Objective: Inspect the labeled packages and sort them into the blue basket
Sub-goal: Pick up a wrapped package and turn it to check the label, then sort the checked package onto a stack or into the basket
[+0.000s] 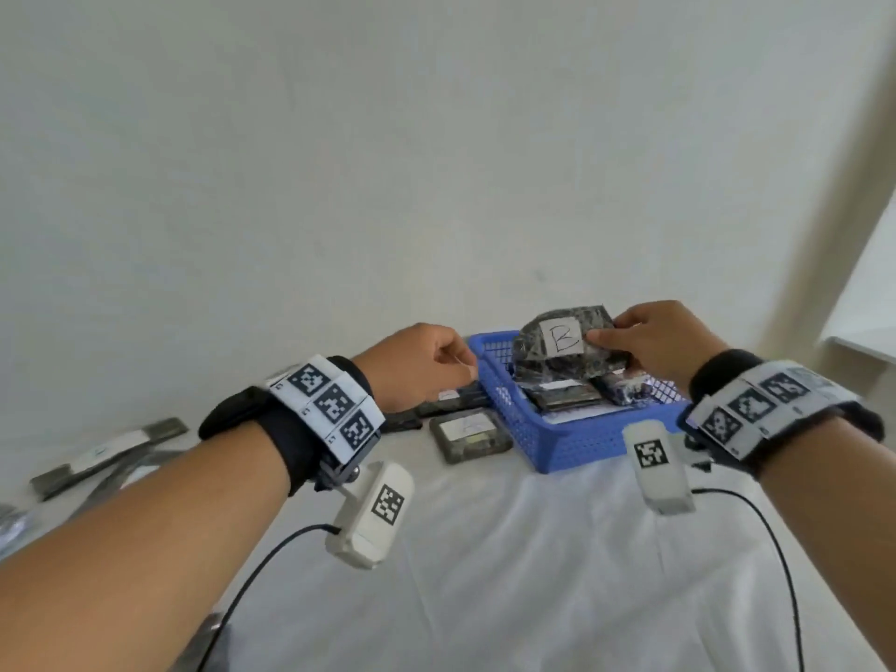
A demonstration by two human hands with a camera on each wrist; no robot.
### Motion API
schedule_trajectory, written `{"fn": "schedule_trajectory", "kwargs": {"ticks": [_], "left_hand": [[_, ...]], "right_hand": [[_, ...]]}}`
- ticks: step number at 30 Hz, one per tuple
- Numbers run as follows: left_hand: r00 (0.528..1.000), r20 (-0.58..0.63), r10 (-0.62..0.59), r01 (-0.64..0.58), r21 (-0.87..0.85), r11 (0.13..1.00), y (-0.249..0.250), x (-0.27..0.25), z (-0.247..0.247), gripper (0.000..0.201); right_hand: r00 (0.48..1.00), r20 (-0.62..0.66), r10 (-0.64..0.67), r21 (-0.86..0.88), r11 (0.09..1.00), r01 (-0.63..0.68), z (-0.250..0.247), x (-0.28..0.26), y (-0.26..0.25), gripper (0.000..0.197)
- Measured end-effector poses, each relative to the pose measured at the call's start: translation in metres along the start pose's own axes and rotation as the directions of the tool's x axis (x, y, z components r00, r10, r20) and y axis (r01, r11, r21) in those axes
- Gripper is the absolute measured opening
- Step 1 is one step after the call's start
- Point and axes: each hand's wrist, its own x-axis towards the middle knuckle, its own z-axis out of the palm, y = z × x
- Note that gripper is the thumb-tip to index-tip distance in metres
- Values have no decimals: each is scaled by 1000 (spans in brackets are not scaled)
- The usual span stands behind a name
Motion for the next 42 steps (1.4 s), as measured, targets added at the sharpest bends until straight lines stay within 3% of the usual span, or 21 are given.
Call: {"fn": "schedule_trajectory", "kwargs": {"ticks": [2,4,8,15,20,23,27,30,33,36,40,42], "left_hand": [[998,47,38,-45,160,986,2,26,15,24],[993,107,56,-86,299,950,7,48,30,44],[977,215,7,-107,456,884,10,79,54,70],[985,171,26,-117,543,832,2,94,68,61],[984,174,29,-120,541,832,2,93,67,60],[989,146,7,-81,507,858,1,82,60,66],[998,27,-53,30,549,835,-3,50,34,69],[984,-139,-110,165,493,854,-9,4,-3,43],[936,-299,-183,275,301,913,-27,-64,-46,25],[879,-394,-269,368,198,909,-53,-142,-81,19],[855,-357,-375,465,209,861,-87,-227,-102,12],[861,-302,-410,483,233,844,-99,-256,-105,14]], "right_hand": [[993,56,101,-165,982,-90,4,32,19,43],[973,123,195,-338,930,-144,13,52,29,37],[934,209,290,-670,738,-79,30,64,29,48],[890,326,319,-801,593,81,48,78,39,46],[862,386,328,-803,579,139,53,73,36,50],[882,386,269,-794,584,169,54,61,18,46],[925,376,56,-696,676,242,71,36,-26,46],[903,417,-106,-604,710,362,96,-4,-74,40],[865,432,-256,-431,784,448,131,-57,-120,39],[787,549,-282,-326,795,512,179,-115,-152,44],[547,825,-143,-288,726,624,236,-193,-170,63],[439,897,-50,-299,663,687,253,-222,-170,83]]}}
